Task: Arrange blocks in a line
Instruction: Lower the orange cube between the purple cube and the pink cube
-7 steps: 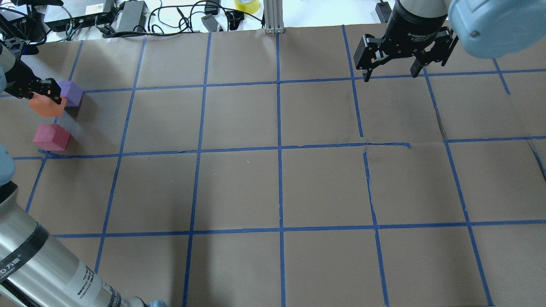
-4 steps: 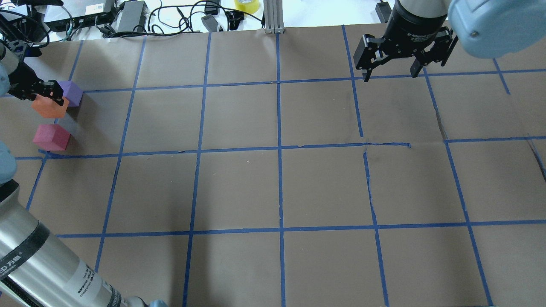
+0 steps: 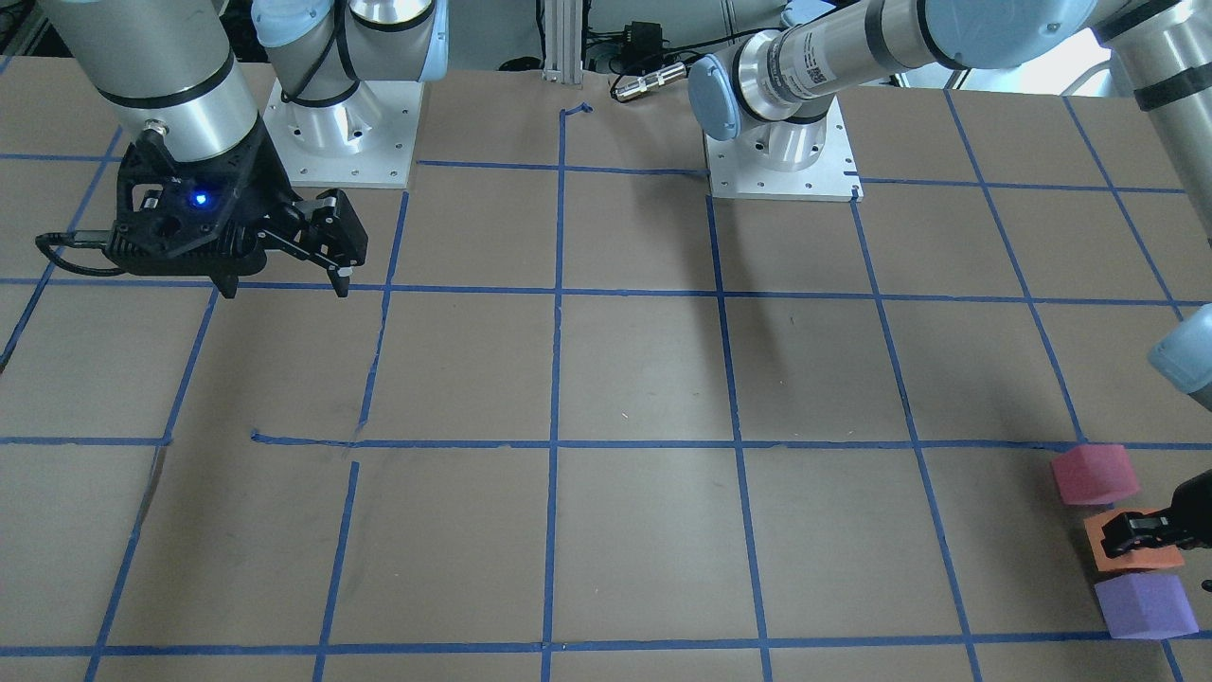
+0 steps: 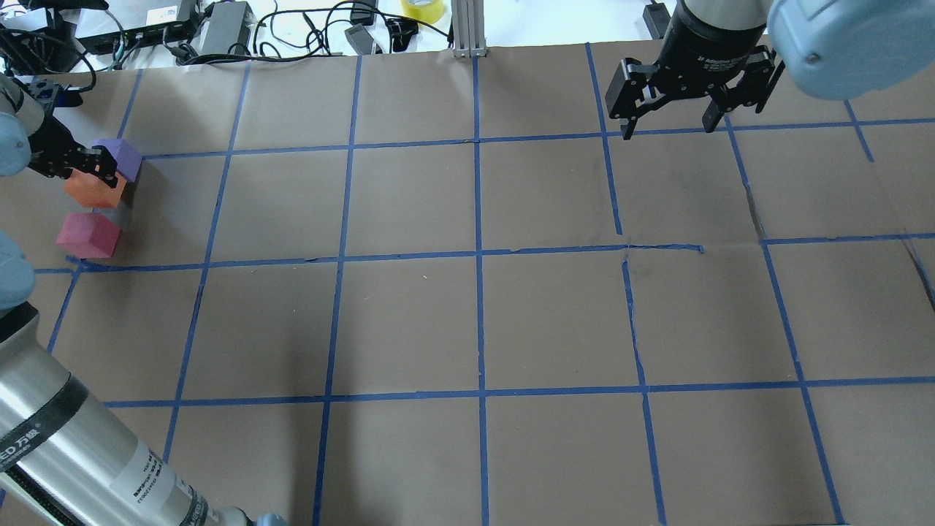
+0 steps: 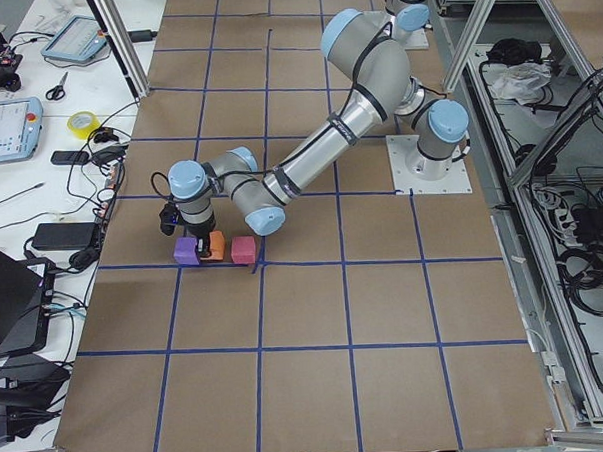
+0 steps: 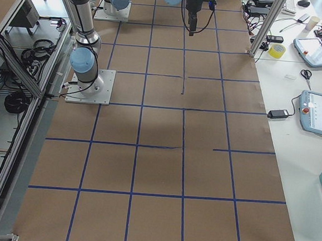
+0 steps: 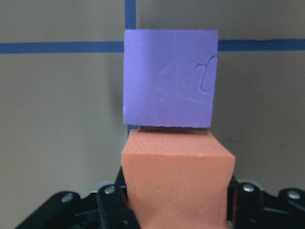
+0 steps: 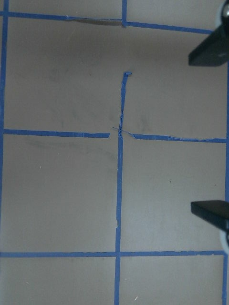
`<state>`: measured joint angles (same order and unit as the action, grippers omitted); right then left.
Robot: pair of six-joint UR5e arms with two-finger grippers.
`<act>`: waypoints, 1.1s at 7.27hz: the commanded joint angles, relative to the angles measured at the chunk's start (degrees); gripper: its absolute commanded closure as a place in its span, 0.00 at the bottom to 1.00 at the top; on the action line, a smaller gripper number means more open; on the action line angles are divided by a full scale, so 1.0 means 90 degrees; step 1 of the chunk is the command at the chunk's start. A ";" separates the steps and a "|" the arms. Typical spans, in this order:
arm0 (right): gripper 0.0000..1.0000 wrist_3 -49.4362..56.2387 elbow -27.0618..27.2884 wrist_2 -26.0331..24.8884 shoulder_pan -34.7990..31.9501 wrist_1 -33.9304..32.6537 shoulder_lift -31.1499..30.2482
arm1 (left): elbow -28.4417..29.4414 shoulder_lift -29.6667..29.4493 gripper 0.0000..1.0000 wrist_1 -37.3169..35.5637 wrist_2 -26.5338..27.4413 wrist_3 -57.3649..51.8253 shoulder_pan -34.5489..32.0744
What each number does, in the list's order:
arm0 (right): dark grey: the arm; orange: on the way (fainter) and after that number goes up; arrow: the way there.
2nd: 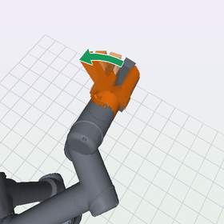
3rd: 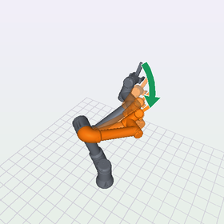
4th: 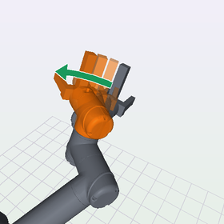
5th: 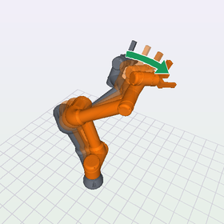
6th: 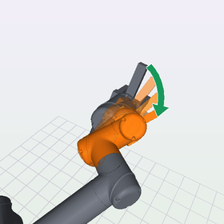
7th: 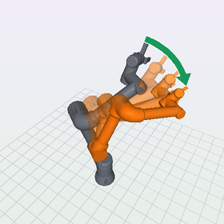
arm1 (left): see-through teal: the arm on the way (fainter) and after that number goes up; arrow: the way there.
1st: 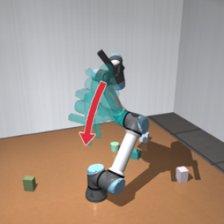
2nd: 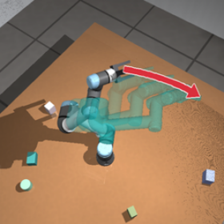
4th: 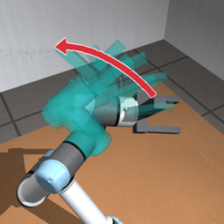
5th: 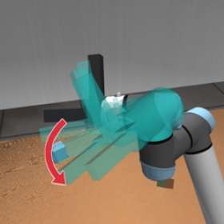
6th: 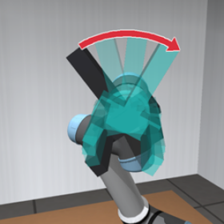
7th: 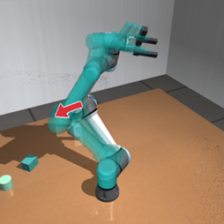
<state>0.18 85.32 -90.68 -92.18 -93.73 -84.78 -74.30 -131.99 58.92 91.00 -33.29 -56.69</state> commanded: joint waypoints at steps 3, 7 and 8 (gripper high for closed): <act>0.00 0.0028 0.0003 -0.0012 0.0007 0.0004 -0.0023 | -0.0016 -0.0081 1.00 -0.0072 -0.0004 -0.0071 0.0010; 0.00 0.0038 0.0003 -0.0061 0.0017 0.0004 -0.0023 | -0.0036 -0.0130 1.00 -0.0219 -0.0013 -0.0071 0.0010; 0.00 0.0038 0.0003 -0.0071 0.0027 -0.0006 -0.0024 | -0.0065 -0.0130 1.00 -0.0219 -0.0013 -0.0061 0.0010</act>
<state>0.52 85.34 -91.20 -91.99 -93.71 -84.95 -74.66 -133.14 57.01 90.88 -33.91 -56.60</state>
